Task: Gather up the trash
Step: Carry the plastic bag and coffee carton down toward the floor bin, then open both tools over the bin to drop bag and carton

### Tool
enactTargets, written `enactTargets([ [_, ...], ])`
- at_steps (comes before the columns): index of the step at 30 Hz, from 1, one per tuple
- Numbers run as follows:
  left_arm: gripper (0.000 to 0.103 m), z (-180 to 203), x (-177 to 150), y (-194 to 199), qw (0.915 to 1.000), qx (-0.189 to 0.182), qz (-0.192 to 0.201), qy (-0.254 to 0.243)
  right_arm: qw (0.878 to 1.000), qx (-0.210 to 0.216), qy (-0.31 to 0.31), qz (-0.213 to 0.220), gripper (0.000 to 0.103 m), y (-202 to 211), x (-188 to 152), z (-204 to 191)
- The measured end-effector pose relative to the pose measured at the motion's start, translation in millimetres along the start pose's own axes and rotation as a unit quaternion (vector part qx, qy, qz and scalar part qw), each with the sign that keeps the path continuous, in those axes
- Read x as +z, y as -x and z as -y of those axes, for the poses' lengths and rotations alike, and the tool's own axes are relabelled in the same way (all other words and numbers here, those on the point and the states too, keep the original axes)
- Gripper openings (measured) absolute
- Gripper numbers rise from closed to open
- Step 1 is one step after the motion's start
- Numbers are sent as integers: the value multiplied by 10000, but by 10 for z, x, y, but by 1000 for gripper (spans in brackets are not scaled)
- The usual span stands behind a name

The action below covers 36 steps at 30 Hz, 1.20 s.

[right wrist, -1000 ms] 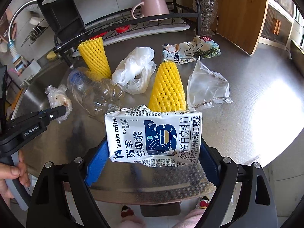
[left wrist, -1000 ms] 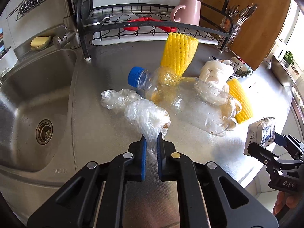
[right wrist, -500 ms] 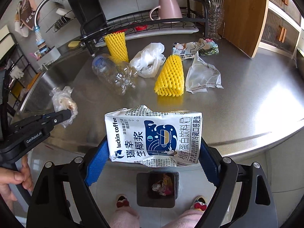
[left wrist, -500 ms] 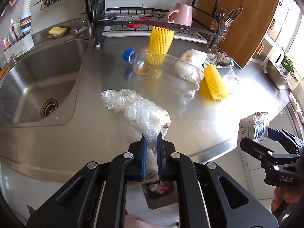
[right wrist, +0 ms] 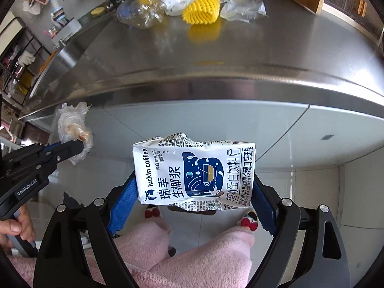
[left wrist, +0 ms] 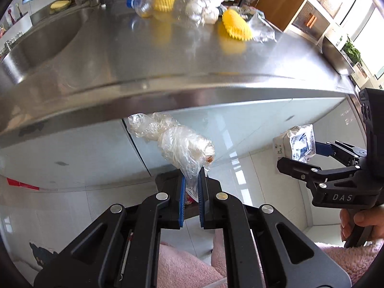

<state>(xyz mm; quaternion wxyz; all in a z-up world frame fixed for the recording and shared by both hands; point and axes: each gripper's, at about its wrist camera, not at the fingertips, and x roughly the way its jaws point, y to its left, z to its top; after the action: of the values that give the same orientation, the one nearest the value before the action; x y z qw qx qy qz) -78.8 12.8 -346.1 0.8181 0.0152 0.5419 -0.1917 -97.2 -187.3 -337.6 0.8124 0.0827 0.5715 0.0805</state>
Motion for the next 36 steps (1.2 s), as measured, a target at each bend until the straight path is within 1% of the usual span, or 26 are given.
enactTargets([
  [5, 7, 2, -229, -468, 9992, -105, -385, -99, 9995, -81, -80, -294, 87, -414, -232, 93],
  [10, 7, -33, -417, -966, 9964, -231, -819, -21, 9982, -97, -262, -526, 87, -815, -377, 171],
  [14, 7, -64, -572, -1364, 9937, -268, -1090, 4, 9967, -137, -404, -697, 87, -1128, -424, 201],
  [17, 7, -133, -676, -1624, 9918, -331, -1223, 148, 9944, -72, -625, -851, 87, -1367, -423, 233],
  [21, 7, -218, -743, -1915, 9895, -375, -1353, 336, 9922, -88, -748, -993, 87, -1699, -411, 207],
  [25, 7, -255, -805, -2132, 9884, -434, -1400, 391, 9876, 123, -1126, -1084, 87, -2013, -368, 200],
  [28, 7, -278, -879, -2235, 9870, -461, -1477, 434, 9854, 46, -1236, -1170, 87, -2227, -361, 186],
  [30, 8, -314, -922, -2279, 9862, -471, -1513, 476, 9830, 6, -1328, -1270, 87, -2331, -390, 219],
  [32, 8, -336, -945, -2308, 9852, -497, -1550, 543, 9811, -25, -1396, -1338, 87, -2398, -350, 231],
  [35, 11, -376, -947, -2327, 9846, -490, -1573, 591, 9800, -21, -1417, -1400, 87, -2406, -379, 260],
  [36, 19, -380, -948, -2328, 9843, -492, -1585, 596, 9795, -9, -1425, -1427, 87, -2401, -382, 252],
])
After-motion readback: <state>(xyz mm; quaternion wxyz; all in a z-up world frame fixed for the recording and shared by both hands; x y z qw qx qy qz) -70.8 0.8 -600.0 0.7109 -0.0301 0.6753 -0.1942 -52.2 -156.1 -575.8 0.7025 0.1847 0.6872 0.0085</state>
